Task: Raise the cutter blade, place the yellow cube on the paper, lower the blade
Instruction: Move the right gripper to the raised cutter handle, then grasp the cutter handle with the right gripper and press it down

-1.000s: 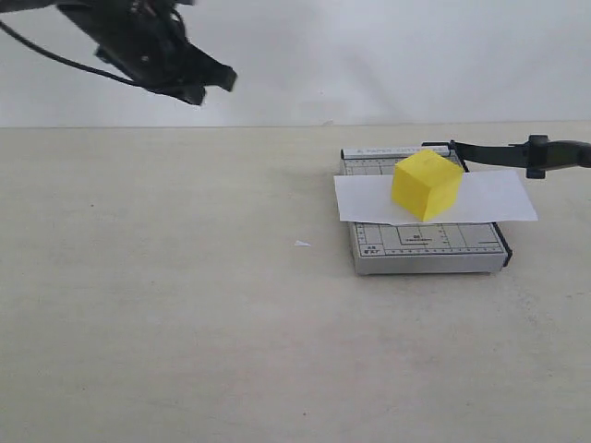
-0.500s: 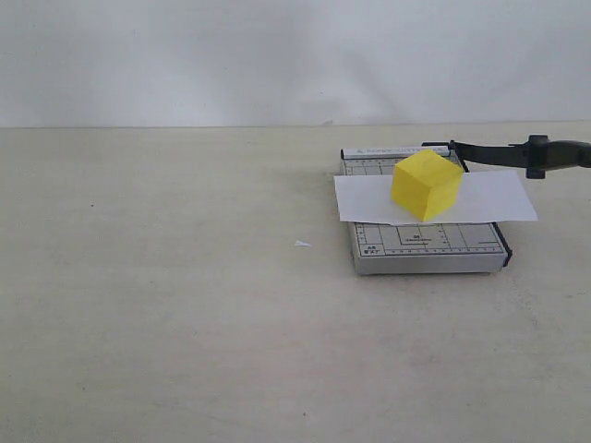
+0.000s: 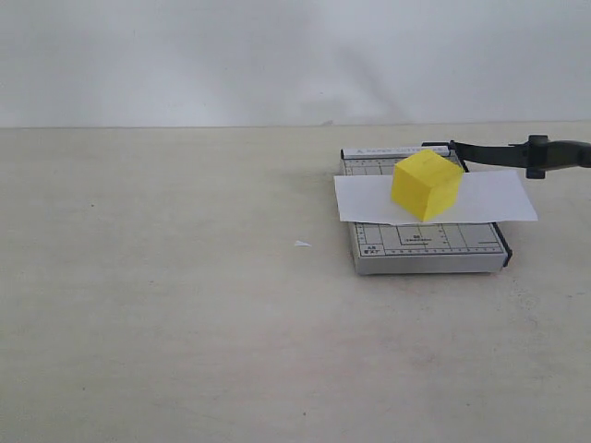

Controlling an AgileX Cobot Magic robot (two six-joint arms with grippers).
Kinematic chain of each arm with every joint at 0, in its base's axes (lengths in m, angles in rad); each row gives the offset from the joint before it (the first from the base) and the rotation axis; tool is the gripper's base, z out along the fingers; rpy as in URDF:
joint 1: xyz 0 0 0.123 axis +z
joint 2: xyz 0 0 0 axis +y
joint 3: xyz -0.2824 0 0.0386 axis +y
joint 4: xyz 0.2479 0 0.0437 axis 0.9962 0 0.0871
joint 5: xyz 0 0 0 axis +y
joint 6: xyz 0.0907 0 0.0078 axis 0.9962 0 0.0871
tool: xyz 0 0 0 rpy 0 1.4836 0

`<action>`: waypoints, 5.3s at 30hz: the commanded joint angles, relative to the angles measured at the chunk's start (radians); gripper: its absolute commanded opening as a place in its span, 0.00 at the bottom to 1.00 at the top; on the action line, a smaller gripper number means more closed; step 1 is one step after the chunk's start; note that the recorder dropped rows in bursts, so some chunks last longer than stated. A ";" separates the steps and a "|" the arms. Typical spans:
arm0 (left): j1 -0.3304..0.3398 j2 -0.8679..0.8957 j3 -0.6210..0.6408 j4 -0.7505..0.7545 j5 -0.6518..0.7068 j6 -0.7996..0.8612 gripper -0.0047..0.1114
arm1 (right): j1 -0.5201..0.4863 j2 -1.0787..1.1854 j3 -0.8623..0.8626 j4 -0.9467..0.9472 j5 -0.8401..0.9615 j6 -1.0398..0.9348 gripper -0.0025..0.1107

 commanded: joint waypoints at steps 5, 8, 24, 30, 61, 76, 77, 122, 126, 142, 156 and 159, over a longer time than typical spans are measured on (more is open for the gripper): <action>0.003 -0.111 0.179 0.075 0.034 -0.053 0.08 | 0.001 0.004 -0.005 0.002 -0.010 -0.003 0.02; 0.003 -0.111 0.222 0.037 0.029 -0.179 0.08 | 0.001 0.004 -0.005 0.002 -0.020 -0.003 0.02; 0.003 -0.111 0.315 -0.002 -0.015 -0.343 0.08 | 0.001 0.418 -0.720 -0.139 0.157 0.070 0.44; -0.007 -0.111 0.315 -0.002 -0.015 -0.343 0.08 | 0.001 0.700 -0.966 -0.389 0.435 0.270 0.44; -0.007 -0.111 0.315 -0.002 -0.015 -0.343 0.08 | 0.001 0.876 -0.991 -0.335 0.522 0.244 0.25; -0.007 -0.111 0.315 -0.002 -0.015 -0.343 0.08 | 0.001 0.925 -0.991 -0.326 0.545 0.244 0.25; -0.007 -0.111 0.315 -0.002 -0.015 -0.343 0.08 | 0.001 0.925 -0.991 -0.326 0.545 0.244 0.25; -0.007 -0.111 0.315 -0.002 -0.013 -0.343 0.08 | 0.001 0.925 -0.428 -0.105 0.099 0.160 0.02; -0.007 -0.111 0.315 -0.002 -0.013 -0.343 0.08 | 0.001 0.925 -0.409 -0.103 0.081 0.135 0.02; -0.007 -0.111 0.315 -0.002 -0.012 -0.343 0.08 | 0.001 1.010 -0.409 -0.015 0.046 0.084 0.02; -0.007 -0.111 0.315 -0.002 -0.016 -0.343 0.08 | 0.001 1.043 -0.409 -0.013 0.027 0.064 0.03; -0.007 -0.111 0.315 -0.002 -0.016 -0.343 0.08 | 0.001 1.043 -0.409 -0.013 0.033 0.046 0.15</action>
